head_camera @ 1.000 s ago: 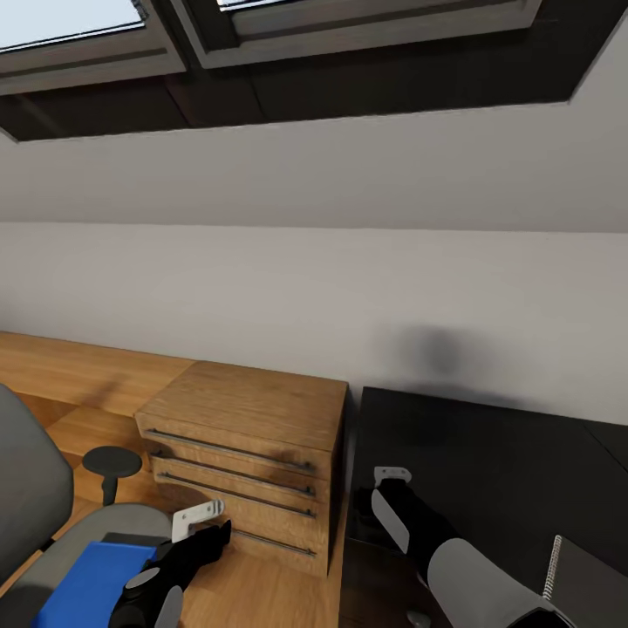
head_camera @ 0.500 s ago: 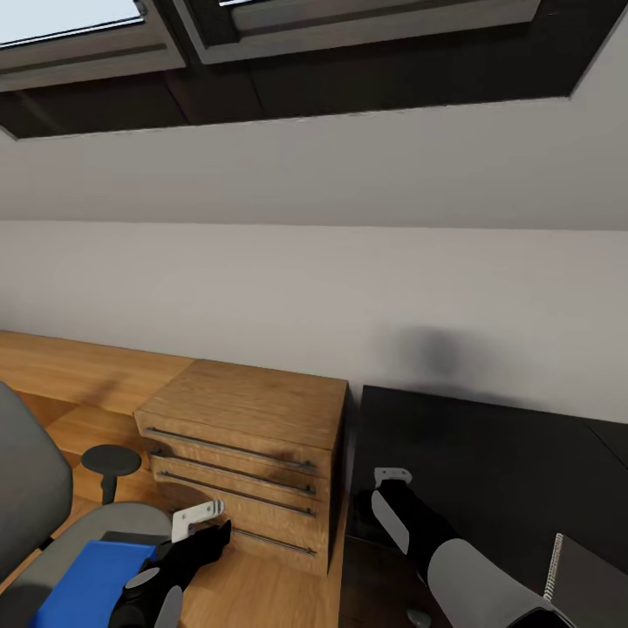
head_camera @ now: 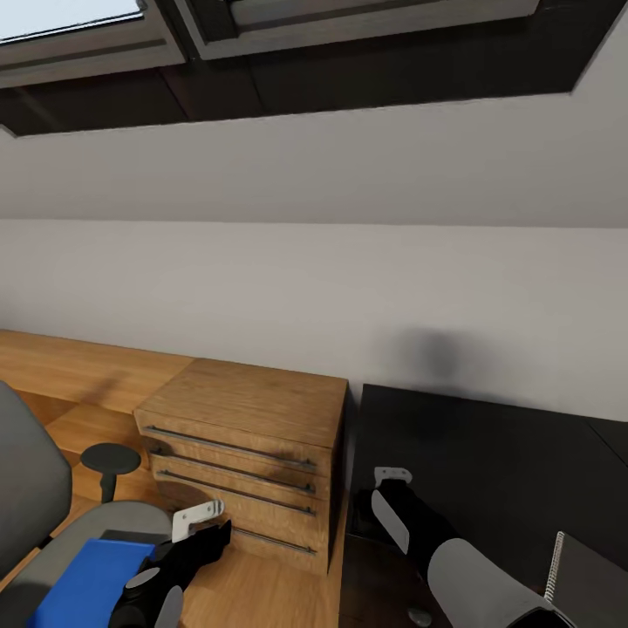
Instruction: In the bedroom, organize the workspace by keeping the computer under the desk, ensuring the monitor is on the desk, placing the keyboard on the desk next to the monitor, placing the mouse on the desk next to the keyboard, moving the folder from the swivel chair onto the desk next to the mouse, stacking the notebook on top of the folder with the pen on top of the notebook, and positioning the swivel chair next to the desk.
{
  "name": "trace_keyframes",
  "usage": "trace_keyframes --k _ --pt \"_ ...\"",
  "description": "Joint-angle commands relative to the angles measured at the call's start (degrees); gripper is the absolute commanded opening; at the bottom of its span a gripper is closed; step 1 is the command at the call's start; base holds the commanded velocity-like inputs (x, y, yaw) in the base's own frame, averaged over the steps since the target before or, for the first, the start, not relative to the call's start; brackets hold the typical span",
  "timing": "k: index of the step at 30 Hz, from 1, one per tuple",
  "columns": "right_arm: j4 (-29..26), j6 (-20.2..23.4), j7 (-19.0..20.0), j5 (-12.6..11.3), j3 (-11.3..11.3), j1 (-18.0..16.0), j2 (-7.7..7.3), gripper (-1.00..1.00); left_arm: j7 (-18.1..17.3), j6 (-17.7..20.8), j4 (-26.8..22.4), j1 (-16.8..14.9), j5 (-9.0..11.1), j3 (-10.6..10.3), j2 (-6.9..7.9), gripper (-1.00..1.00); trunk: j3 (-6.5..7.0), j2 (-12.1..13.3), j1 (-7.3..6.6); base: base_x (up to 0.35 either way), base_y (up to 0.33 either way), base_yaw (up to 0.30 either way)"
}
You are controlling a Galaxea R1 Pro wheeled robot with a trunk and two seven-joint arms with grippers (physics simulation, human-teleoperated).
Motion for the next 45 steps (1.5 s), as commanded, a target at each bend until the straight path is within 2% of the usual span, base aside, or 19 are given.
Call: trace_keyframes --k 1,3,4,27,42,45 --pt "-0.03 0.30 -0.56 -0.41 0.44 -0.02 -0.07 1.00 0.45 0.23 -0.08 -0.04 0.60 0.01 -0.01 1.00 -0.08 -0.04 0.01 0.000 0.000 0.000" --pt "-0.03 0.30 -0.56 -0.42 0.44 -0.02 -0.08 1.00 0.45 0.24 -0.08 -0.04 0.60 0.04 -0.01 1.00 -0.08 -0.04 0.01 0.000 0.000 0.000" --pt "-0.04 0.30 -0.56 -0.42 0.44 -0.02 -0.08 -1.00 0.45 0.24 -0.08 -0.04 0.60 0.05 -0.01 1.00 -0.08 -0.04 0.01 0.000 0.000 0.000" --pt "-0.20 0.30 -0.56 -0.58 0.36 -0.02 -0.16 -1.00 0.36 0.33 0.01 -0.04 0.63 0.07 0.16 1.00 -0.08 -0.04 0.01 0.000 0.000 0.000" --pt "-0.53 0.24 -0.56 -0.46 0.19 -0.02 -0.48 -1.00 0.36 0.33 0.12 -0.04 0.55 0.07 0.17 1.00 2.61 5.98 -3.29 -0.024 0.000 0.000" --pt "-3.34 0.14 -0.50 -0.33 0.22 0.00 -0.61 -1.00 0.36 0.33 0.27 -0.04 0.48 0.04 0.17 1.00 3.15 7.18 -3.95 -0.289 -0.009 0.000"
